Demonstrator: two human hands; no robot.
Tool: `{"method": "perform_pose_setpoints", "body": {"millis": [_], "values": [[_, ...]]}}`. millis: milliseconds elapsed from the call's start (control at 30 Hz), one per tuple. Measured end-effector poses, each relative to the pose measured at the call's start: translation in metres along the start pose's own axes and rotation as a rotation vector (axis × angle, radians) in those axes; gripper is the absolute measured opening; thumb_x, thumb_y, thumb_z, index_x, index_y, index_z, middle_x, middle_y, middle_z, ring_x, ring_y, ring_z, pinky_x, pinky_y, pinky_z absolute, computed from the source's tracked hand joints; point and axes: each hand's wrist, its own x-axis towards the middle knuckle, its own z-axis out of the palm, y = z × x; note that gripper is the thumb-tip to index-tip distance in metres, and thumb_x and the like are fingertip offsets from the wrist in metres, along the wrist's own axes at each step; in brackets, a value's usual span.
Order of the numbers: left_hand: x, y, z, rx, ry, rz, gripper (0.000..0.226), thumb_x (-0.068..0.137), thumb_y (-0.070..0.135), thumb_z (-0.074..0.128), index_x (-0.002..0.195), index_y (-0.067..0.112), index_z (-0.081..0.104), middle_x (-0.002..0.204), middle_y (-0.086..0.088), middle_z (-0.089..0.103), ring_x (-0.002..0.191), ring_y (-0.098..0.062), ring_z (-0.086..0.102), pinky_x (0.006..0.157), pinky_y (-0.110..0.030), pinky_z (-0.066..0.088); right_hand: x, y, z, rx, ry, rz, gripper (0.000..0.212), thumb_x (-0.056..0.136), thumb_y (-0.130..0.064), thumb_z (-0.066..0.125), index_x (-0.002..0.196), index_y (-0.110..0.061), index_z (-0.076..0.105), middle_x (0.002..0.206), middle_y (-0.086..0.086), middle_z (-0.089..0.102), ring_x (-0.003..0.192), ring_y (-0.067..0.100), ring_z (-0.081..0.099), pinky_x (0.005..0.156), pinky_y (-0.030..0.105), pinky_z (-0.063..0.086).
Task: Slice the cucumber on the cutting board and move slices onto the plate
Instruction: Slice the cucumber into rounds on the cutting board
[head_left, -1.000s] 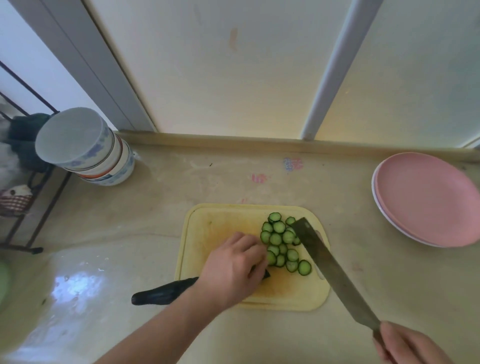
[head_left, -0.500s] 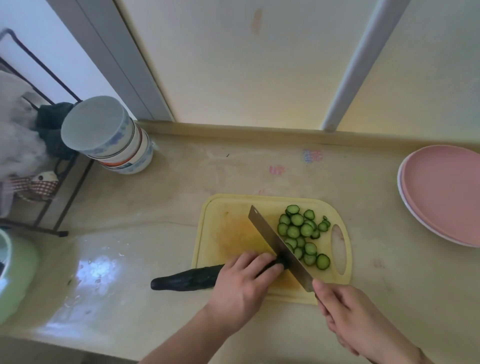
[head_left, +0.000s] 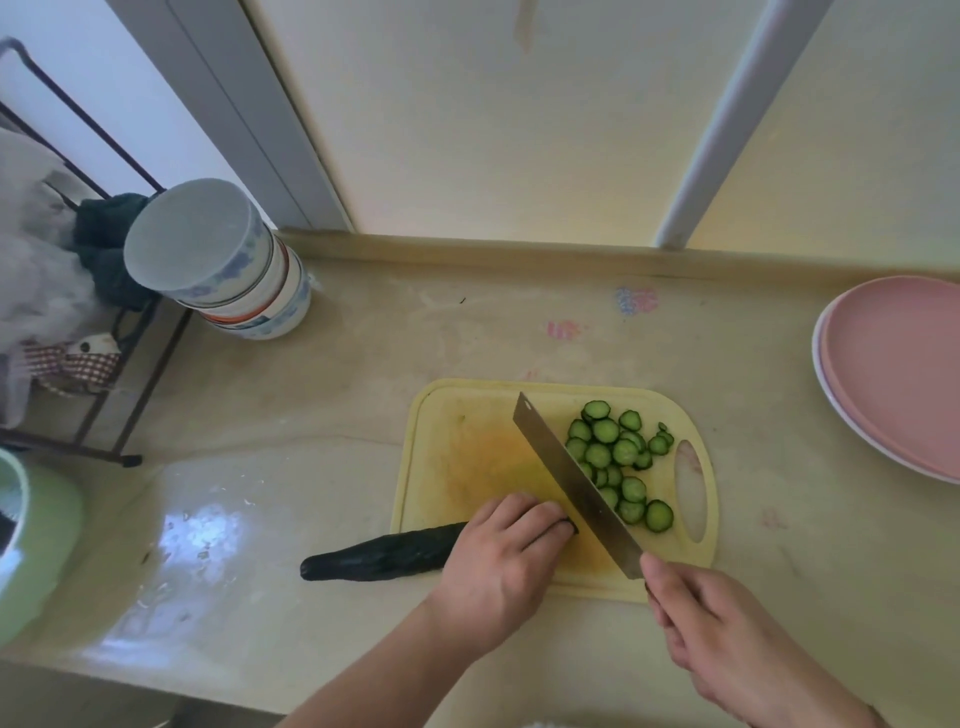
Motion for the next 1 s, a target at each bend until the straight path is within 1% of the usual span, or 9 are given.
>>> {"method": "perform_pose_setpoints", "body": {"millis": [100,200,400,567,600,667,733,800,1000], "values": [[0.001,-0.001,0.002,-0.025,0.035,0.003,0.012,0.096,0.011,0.066,0.106,0.009,0.073,0.112,-0.002,0.068,0.098,-0.027,0.064,0.08,-0.036,0.054,-0.007,-0.001,0.003,-0.025,0.016,-0.041,0.064,0.073,-0.074,0.035,0.065,-0.011,0.044,0.044,-0.005,0.035,0.039,0.006,0.032,0.04,0.013,0.025],[0.0,-0.002,0.004,-0.032,0.058,0.002,0.012,0.096,0.012,0.066,0.105,0.009,0.072,0.112,-0.002,0.067,0.099,-0.026,0.064,0.082,-0.036,0.054,-0.013,-0.004,0.003,-0.062,0.013,-0.058,0.06,0.074,-0.071,0.033,0.065,-0.013,0.045,0.041,-0.005,0.035,0.038,0.004,0.033,0.042,0.016,0.026],[0.0,-0.002,0.006,-0.031,0.05,-0.012,0.014,0.09,0.009,0.072,0.104,0.008,0.073,0.11,-0.003,0.068,0.099,-0.027,0.065,0.081,-0.035,0.054,-0.013,-0.002,0.003,-0.086,0.016,-0.071,0.06,0.073,-0.073,0.03,0.065,-0.015,0.042,0.042,-0.005,0.033,0.04,0.005,0.031,0.046,0.019,0.024],[0.001,-0.003,0.006,-0.037,0.054,-0.009,0.015,0.089,0.008,0.072,0.105,0.009,0.072,0.11,-0.003,0.068,0.101,-0.026,0.064,0.085,-0.035,0.054,-0.007,0.005,0.002,-0.108,0.005,-0.079,0.066,0.076,-0.076,0.03,0.066,-0.01,0.037,0.051,-0.005,0.03,0.047,0.011,0.029,0.052,0.03,0.025],[0.001,-0.003,0.006,-0.034,0.052,-0.01,0.014,0.09,0.009,0.071,0.104,0.009,0.072,0.11,-0.003,0.068,0.101,-0.026,0.064,0.084,-0.035,0.054,-0.005,0.005,0.003,-0.106,-0.003,-0.076,0.066,0.077,-0.075,0.029,0.066,-0.011,0.036,0.053,-0.004,0.03,0.047,0.011,0.029,0.052,0.03,0.025],[0.001,-0.003,0.006,-0.03,0.054,-0.008,0.012,0.094,0.011,0.067,0.104,0.008,0.073,0.11,-0.004,0.069,0.101,-0.027,0.065,0.084,-0.036,0.054,-0.001,0.003,0.006,-0.121,-0.01,-0.081,0.061,0.078,-0.075,0.028,0.065,-0.016,0.036,0.052,-0.004,0.032,0.046,0.01,0.03,0.051,0.03,0.028],[0.001,-0.002,0.007,-0.034,0.057,-0.013,0.015,0.097,0.014,0.063,0.104,0.008,0.074,0.11,-0.004,0.069,0.101,-0.027,0.065,0.083,-0.036,0.055,0.006,0.003,0.01,-0.164,0.005,-0.103,0.061,0.078,-0.075,0.026,0.063,-0.017,0.039,0.05,-0.003,0.038,0.046,0.008,0.036,0.052,0.033,0.035],[0.001,-0.002,0.008,-0.036,0.057,-0.016,0.015,0.097,0.013,0.063,0.105,0.008,0.075,0.11,-0.005,0.069,0.101,-0.027,0.065,0.083,-0.036,0.055,0.01,0.005,0.013,-0.184,0.021,-0.114,0.061,0.079,-0.075,0.026,0.063,-0.018,0.039,0.05,-0.003,0.04,0.046,0.007,0.038,0.054,0.033,0.04],[0.0,-0.003,0.007,-0.041,0.076,-0.032,0.013,0.092,0.011,0.068,0.104,0.008,0.073,0.11,-0.004,0.067,0.101,-0.026,0.063,0.086,-0.034,0.054,0.007,0.003,0.012,-0.139,0.036,-0.111,0.057,0.079,-0.071,0.029,0.064,-0.017,0.037,0.048,-0.005,0.031,0.047,0.01,0.029,0.052,0.029,0.03]]}}
